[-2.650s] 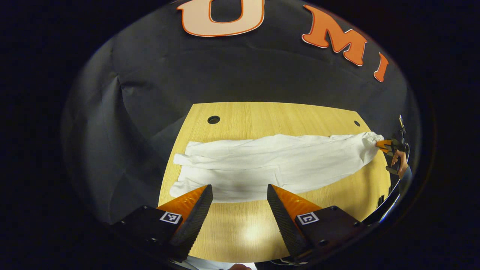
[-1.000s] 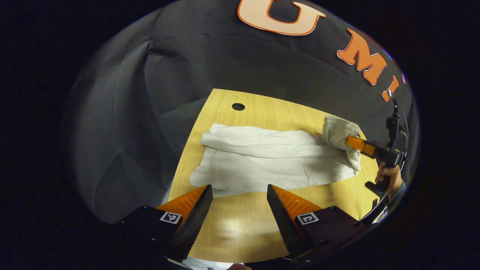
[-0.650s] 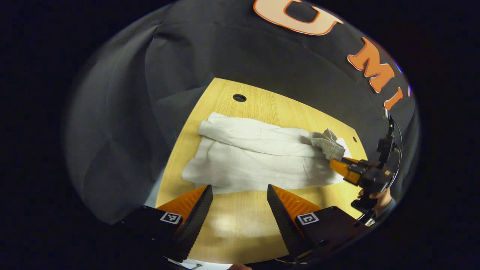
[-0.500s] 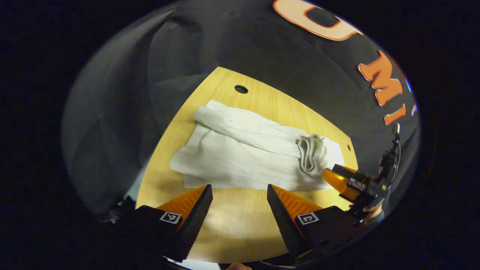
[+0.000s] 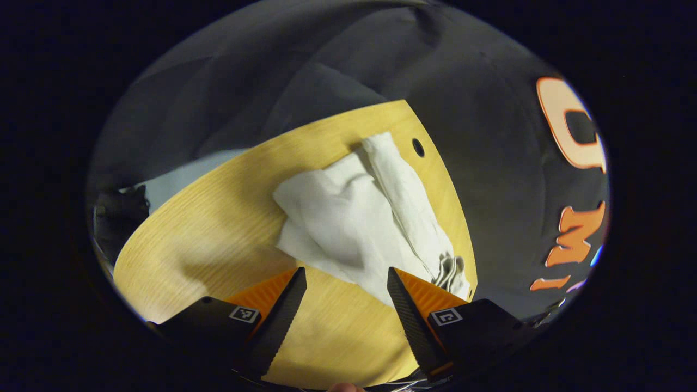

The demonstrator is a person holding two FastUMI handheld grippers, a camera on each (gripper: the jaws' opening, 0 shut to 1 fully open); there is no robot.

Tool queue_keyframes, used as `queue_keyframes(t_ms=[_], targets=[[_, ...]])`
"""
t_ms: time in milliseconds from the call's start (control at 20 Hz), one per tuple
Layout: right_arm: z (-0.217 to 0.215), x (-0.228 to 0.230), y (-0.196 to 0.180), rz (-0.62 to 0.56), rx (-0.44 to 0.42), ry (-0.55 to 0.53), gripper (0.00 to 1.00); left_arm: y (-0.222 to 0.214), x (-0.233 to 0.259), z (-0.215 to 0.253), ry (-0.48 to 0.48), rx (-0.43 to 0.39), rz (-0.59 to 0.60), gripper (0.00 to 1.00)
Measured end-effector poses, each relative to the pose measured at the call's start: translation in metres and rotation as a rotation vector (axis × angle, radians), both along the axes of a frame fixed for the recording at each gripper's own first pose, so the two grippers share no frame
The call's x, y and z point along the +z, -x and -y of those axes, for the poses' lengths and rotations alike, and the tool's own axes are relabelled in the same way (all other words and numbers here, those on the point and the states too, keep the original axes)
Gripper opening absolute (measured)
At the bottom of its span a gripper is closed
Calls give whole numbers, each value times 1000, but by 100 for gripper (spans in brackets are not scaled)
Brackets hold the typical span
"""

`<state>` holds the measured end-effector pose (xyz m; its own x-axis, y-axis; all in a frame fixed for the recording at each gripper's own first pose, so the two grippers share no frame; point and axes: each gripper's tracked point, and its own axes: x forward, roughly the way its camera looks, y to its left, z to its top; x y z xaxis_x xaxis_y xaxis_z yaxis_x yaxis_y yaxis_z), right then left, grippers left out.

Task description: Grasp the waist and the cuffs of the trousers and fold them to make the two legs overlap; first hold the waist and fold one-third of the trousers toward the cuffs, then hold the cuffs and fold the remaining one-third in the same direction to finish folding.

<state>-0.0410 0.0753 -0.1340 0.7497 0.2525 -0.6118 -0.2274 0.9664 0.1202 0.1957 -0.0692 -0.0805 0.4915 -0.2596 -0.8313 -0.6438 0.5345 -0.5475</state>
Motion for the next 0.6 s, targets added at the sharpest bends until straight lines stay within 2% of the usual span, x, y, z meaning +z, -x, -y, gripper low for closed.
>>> queue_keyframes(t_ms=[100,200,300,350,600], targets=[[22,9,1,20,-34,6,94,-2,-5,-14,3,62,3,100],[42,18,3,31,-74,2,94,-7,-6,-13,11,96,28,96],[60,23,5,41,-114,0,94,-21,-9,-11,14,116,59,92],[70,25,5,45,-132,3,94,-29,-9,-8,18,117,80,95],[112,31,22,51,-195,25,94,-73,-15,4,53,135,211,92]])
